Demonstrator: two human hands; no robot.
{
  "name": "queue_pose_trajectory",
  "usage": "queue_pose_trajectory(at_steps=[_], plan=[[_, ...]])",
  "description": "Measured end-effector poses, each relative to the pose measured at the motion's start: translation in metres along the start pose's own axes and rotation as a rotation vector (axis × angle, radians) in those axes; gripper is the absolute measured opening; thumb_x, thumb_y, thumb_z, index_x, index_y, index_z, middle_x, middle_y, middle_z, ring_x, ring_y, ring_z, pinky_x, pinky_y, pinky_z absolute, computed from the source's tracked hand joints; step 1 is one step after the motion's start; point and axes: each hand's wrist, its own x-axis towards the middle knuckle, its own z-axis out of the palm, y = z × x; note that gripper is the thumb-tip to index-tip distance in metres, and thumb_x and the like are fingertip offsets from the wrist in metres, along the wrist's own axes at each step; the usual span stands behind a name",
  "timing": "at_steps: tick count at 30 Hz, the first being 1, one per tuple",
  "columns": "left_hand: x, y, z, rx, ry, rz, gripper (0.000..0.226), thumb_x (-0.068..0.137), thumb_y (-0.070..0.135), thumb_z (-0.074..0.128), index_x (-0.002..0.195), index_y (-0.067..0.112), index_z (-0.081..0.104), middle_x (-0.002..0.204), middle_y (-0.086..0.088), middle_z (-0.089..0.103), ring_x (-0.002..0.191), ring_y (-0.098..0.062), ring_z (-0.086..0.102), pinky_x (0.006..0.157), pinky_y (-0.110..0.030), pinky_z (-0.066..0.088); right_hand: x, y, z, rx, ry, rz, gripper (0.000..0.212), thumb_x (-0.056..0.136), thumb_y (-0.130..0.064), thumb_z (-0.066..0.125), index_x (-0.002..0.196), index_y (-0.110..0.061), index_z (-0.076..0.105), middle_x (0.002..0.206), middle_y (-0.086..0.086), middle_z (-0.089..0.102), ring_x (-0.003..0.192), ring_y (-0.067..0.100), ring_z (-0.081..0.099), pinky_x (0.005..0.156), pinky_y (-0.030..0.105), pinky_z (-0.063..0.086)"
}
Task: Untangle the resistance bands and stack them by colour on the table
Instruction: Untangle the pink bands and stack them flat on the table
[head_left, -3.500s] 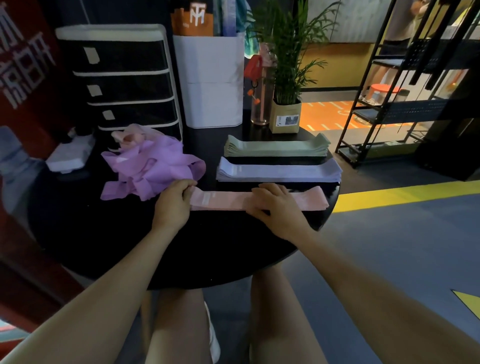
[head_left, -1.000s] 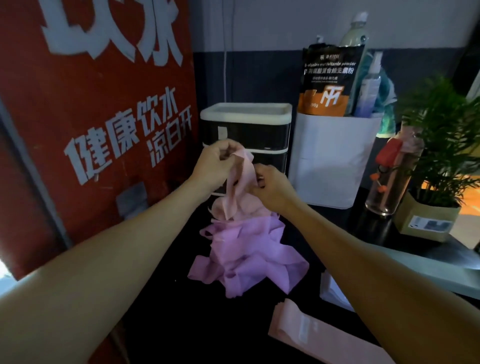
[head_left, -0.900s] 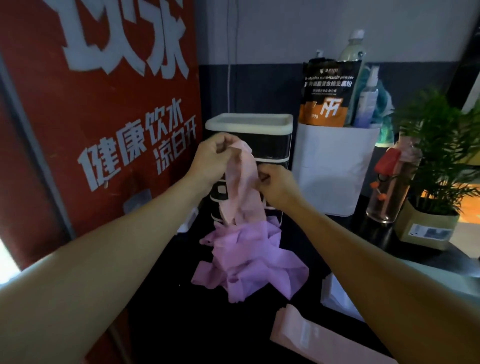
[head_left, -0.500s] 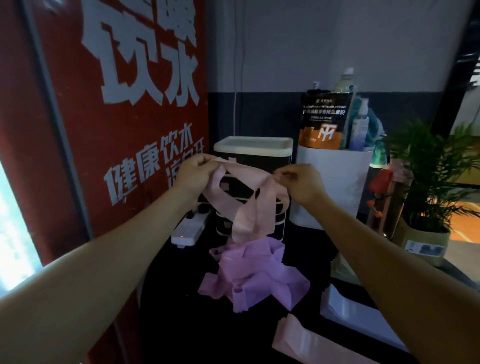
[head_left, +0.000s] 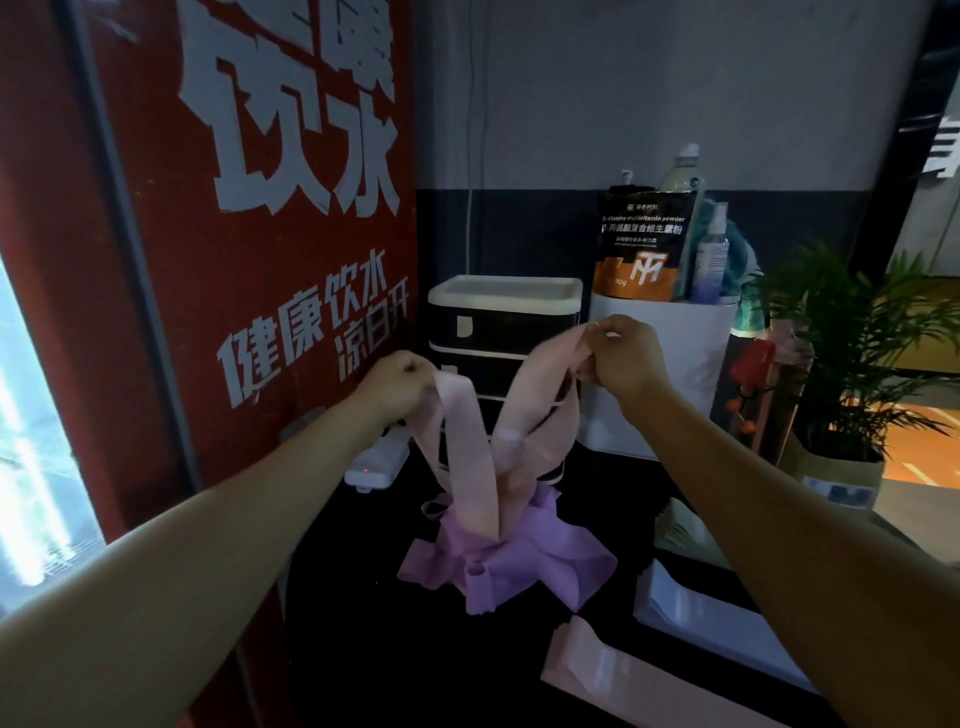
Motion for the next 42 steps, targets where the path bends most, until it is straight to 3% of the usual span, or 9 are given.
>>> queue_pose_trajectory(at_steps=[4,10,16,21,24,28,30,33,42], plan=[[-0.009,0.008,0.017,0.059,-0.246,0.018,0.033,0.088,0.005,0.054,0.121,0.009,0.052,0.098,0.000,0.055,0.091,-0.014,0.052,0.072,-0.024,0.044,-0.006,-0.015,0.006,0.219,-0.076,0.015,0.013,0.095,-0.008,0.047,0.094,-0.003,0.059,0.074,0.010,0.062,0.060,0.015,0.062,0.063,0.025,0.058],[-0.008,0.016,0.047,0.011,-0.186,0.084,0.066,0.080,0.023,0.072,0.135,0.012,0.038,0.130,-0.004,0.041,0.120,-0.019,0.045,0.093,-0.027,0.039,-0.014,-0.033,0.002,0.349,-0.169,-0.048,0.013,0.095,-0.010,0.049,0.103,-0.003,0.057,0.082,0.010,0.063,0.068,0.014,0.065,0.061,0.020,0.056],[-0.013,0.016,0.068,-0.115,-0.235,0.194,0.024,0.089,0.013,0.062,0.109,0.001,0.062,0.098,-0.007,0.063,0.094,-0.018,0.060,0.074,-0.019,0.047,-0.014,-0.050,-0.020,0.387,-0.163,-0.174,0.011,0.096,-0.009,0.046,0.093,-0.011,0.056,0.086,0.008,0.063,0.066,0.011,0.064,0.060,0.018,0.053],[-0.017,0.012,0.069,-0.394,-0.228,0.124,0.021,0.092,0.016,0.056,0.109,0.004,0.063,0.101,-0.012,0.067,0.091,-0.022,0.063,0.080,-0.034,0.052,-0.011,-0.036,-0.034,0.372,-0.066,-0.128,0.012,0.097,-0.010,0.046,0.091,-0.010,0.057,0.075,0.006,0.062,0.061,0.013,0.060,0.057,0.019,0.053],[-0.021,0.007,0.060,-0.583,-0.255,0.055,0.016,0.096,0.018,0.050,0.095,0.011,0.065,0.083,-0.004,0.067,0.076,-0.016,0.062,0.064,-0.024,0.050,-0.008,-0.013,-0.041,0.279,0.029,-0.087,0.014,0.096,-0.010,0.046,0.092,-0.009,0.059,0.066,0.004,0.060,0.058,0.013,0.057,0.059,0.023,0.051],[-0.025,-0.001,0.048,-0.695,-0.329,-0.001,0.022,0.095,0.021,0.050,0.098,0.007,0.066,0.087,-0.008,0.070,0.078,-0.018,0.065,0.073,-0.029,0.052,-0.007,0.012,-0.047,0.260,0.090,0.052,0.016,0.095,-0.009,0.048,0.085,-0.011,0.061,0.071,0.007,0.062,0.061,0.015,0.055,0.059,0.023,0.047],[-0.030,0.000,0.048,-0.697,-0.338,-0.036,0.022,0.094,0.023,0.051,0.090,0.008,0.067,0.070,-0.004,0.070,0.060,-0.011,0.063,0.059,-0.020,0.052,-0.008,0.020,-0.047,0.253,0.085,0.074,0.017,0.096,-0.009,0.047,0.088,-0.009,0.062,0.073,0.009,0.060,0.062,0.016,0.055,0.061,0.025,0.048],[-0.036,0.002,0.048,-0.669,-0.292,-0.084,0.023,0.094,0.027,0.052,0.078,0.012,0.059,0.040,0.007,0.049,0.031,-0.002,0.039,0.034,-0.012,0.029,-0.011,0.026,-0.047,0.224,0.105,0.079,0.017,0.095,-0.009,0.048,0.096,-0.007,0.065,0.087,0.012,0.061,0.077,0.022,0.057,0.073,0.037,0.052],[-0.039,-0.018,0.038,-0.580,-0.245,-0.171,0.022,0.091,0.024,0.056,0.096,0.006,0.067,0.067,-0.002,0.064,0.052,-0.006,0.058,0.040,-0.013,0.040,-0.015,0.048,-0.059,-0.227,0.127,0.009,0.024,0.095,-0.013,0.047,0.102,-0.001,0.067,0.102,0.019,0.065,0.090,0.030,0.058,0.076,0.027,0.040]])
